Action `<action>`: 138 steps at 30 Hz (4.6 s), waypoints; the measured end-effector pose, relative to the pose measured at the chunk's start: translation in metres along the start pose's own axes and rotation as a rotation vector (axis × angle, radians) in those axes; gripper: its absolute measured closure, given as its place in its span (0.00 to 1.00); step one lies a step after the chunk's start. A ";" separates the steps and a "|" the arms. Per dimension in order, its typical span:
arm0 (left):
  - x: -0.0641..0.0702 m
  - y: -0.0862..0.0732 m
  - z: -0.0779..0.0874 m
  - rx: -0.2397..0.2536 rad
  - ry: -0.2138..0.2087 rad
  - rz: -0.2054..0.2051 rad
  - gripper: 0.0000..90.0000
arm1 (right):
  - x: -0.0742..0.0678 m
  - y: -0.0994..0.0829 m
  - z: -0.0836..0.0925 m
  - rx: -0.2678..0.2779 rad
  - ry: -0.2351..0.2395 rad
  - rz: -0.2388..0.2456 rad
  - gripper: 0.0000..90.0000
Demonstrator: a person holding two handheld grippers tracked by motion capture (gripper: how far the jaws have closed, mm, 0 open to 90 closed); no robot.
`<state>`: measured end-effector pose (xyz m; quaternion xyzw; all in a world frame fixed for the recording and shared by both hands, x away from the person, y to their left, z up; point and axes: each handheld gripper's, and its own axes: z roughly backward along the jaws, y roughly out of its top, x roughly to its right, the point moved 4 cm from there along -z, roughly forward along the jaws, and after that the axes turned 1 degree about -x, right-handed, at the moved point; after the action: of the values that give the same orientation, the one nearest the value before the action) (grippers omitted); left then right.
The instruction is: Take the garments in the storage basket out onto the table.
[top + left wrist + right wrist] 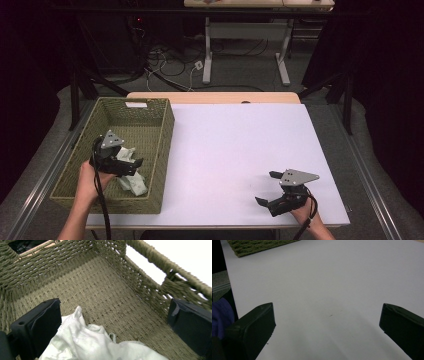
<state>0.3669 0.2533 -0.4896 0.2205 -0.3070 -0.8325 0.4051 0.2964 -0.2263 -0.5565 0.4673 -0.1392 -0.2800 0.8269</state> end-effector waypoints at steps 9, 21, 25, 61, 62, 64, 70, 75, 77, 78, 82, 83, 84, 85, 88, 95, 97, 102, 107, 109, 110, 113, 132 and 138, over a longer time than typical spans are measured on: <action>-0.008 -0.003 -0.012 -0.060 -0.033 -0.005 0.00 | 0.000 0.000 -0.001 -0.005 -0.005 0.003 0.00; -0.019 -0.010 -0.027 -0.121 -0.054 -0.014 0.00 | 0.001 -0.001 0.000 -0.007 -0.006 0.004 0.00; -0.019 -0.016 -0.029 -0.167 -0.079 -0.031 0.00 | 0.000 0.000 0.000 -0.003 -0.004 0.005 0.00; -0.012 -0.044 -0.060 -0.503 -0.156 -0.123 0.09 | 0.001 0.002 0.001 0.002 0.009 -0.002 0.00; -0.011 -0.045 -0.062 -0.507 -0.170 -0.124 0.15 | 0.003 0.002 0.000 0.002 0.011 -0.003 0.00; -0.011 -0.045 -0.061 -0.503 -0.176 -0.121 0.17 | 0.004 0.002 -0.001 0.006 0.009 -0.002 0.00; -0.015 -0.043 -0.058 -0.484 -0.140 -0.119 0.55 | 0.002 0.003 0.002 0.012 0.004 -0.008 0.00; -0.015 -0.043 -0.058 -0.482 -0.127 -0.104 0.65 | 0.001 0.002 0.000 0.012 0.007 -0.008 0.00; -0.013 -0.043 -0.058 -0.479 -0.123 -0.096 0.73 | 0.002 0.002 0.001 0.000 0.007 -0.003 0.00; -0.014 -0.042 -0.058 -0.477 -0.124 -0.113 0.75 | 0.002 0.003 0.001 0.001 0.008 -0.002 0.00; -0.014 -0.042 -0.057 -0.472 -0.121 -0.098 0.79 | 0.005 0.002 0.002 0.010 0.006 -0.023 0.00; -0.014 -0.042 -0.057 -0.472 -0.121 -0.098 0.79 | 0.005 0.002 0.002 0.010 0.006 -0.023 0.00; -0.014 -0.041 -0.057 -0.464 -0.118 -0.098 0.79 | 0.005 0.002 0.002 0.018 0.001 -0.026 0.00; -0.014 -0.040 -0.055 -0.451 -0.110 -0.085 0.79 | 0.005 0.001 0.003 0.012 0.002 -0.021 0.00; -0.016 -0.037 -0.051 -0.419 -0.098 -0.081 0.79 | 0.005 0.002 0.003 0.013 -0.001 -0.014 0.00; -0.020 -0.033 -0.042 -0.356 -0.079 -0.050 0.79 | 0.005 0.001 0.003 0.003 -0.008 -0.007 0.00; -0.021 -0.031 -0.040 -0.333 -0.070 -0.042 0.79 | 0.005 0.001 0.003 0.013 -0.004 -0.010 0.00; -0.023 -0.028 -0.035 -0.290 -0.051 -0.026 0.79 | 0.005 0.001 0.003 0.005 -0.007 -0.009 0.00; -0.023 -0.025 -0.031 -0.253 -0.037 -0.018 0.79 | 0.004 0.002 0.003 0.012 -0.009 -0.007 0.00; -0.023 -0.024 -0.030 -0.238 -0.036 -0.014 0.79 | 0.004 0.001 0.003 0.013 -0.009 -0.009 0.00; -0.023 -0.023 -0.029 -0.233 -0.033 -0.014 0.79 | 0.005 0.001 0.003 0.012 -0.009 -0.009 0.00; -0.022 -0.021 -0.026 -0.207 -0.025 -0.013 0.79 | 0.005 0.001 0.004 0.006 -0.006 -0.009 0.00; -0.022 -0.008 -0.007 -0.028 0.031 -0.002 0.79 | 0.005 0.002 0.002 0.013 -0.020 -0.006 0.00; -0.019 -0.004 -0.005 0.016 0.031 0.002 0.79 | 0.005 0.001 0.002 0.012 -0.021 -0.003 0.00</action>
<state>0.3789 0.2693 -0.4940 0.2362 -0.3076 -0.8261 0.4087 0.3001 -0.2304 -0.5544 0.4697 -0.1487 -0.2853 0.8221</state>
